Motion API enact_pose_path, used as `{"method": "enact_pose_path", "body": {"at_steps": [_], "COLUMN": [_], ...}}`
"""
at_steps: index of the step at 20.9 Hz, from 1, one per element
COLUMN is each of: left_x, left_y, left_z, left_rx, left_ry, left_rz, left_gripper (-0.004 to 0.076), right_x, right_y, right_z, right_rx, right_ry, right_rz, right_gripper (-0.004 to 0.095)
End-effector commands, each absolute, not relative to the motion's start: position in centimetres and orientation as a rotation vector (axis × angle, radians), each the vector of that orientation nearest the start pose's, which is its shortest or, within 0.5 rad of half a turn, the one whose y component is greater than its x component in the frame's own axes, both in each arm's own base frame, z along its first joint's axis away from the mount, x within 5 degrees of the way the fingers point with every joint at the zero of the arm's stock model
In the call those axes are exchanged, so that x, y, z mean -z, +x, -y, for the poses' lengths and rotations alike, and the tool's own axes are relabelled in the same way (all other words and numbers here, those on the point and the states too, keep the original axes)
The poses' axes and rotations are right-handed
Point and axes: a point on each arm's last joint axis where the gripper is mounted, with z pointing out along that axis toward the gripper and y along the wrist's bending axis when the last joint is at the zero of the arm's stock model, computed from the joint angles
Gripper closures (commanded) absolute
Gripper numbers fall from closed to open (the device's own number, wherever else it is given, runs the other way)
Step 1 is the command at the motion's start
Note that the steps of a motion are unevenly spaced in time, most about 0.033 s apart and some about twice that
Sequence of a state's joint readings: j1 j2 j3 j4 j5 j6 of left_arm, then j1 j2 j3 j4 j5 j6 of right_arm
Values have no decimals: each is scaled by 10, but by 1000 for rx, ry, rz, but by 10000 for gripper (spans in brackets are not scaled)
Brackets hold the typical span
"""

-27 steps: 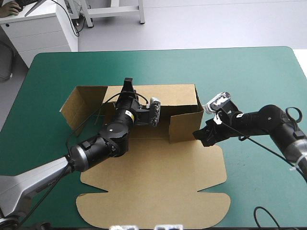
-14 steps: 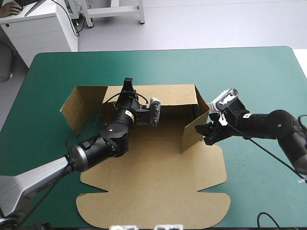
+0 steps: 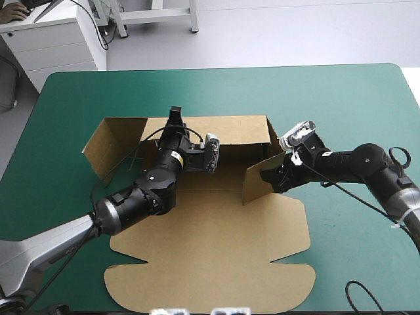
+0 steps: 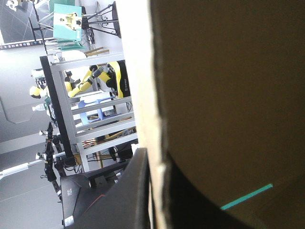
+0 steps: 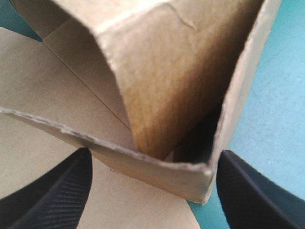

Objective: Fold the box

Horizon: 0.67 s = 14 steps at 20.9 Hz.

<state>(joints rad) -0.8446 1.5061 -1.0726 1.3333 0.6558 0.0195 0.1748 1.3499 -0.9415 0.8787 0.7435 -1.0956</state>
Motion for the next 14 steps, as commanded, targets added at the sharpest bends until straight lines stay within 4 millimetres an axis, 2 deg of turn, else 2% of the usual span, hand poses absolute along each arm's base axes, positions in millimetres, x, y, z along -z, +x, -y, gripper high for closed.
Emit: {"method": "enact_pose_path", "body": {"at_steps": [1,6,11,14], "left_x": [-321,-314,-314,-314], "left_y": [253,250,250,250], "left_z": [210,215,215,215], "left_rx": [-874,-777,-786,-789], "left_ry": [1588,1628,1642,1641], "left_rz": [-1337,-1360,-1349,-1352], "left_gripper": [722,722,722,722], "right_x": [-305,-301,-298,-297], "right_y": [263,268,273,270], "right_z": [-98,-101,-107,-118], "right_rx": [-603,-633,-704,-717], "right_ry": [-820,-821,-809,-858], "right_rz": [-2073,-2047,-2015,-2006], "right_gripper": [223,224,224,224]}}
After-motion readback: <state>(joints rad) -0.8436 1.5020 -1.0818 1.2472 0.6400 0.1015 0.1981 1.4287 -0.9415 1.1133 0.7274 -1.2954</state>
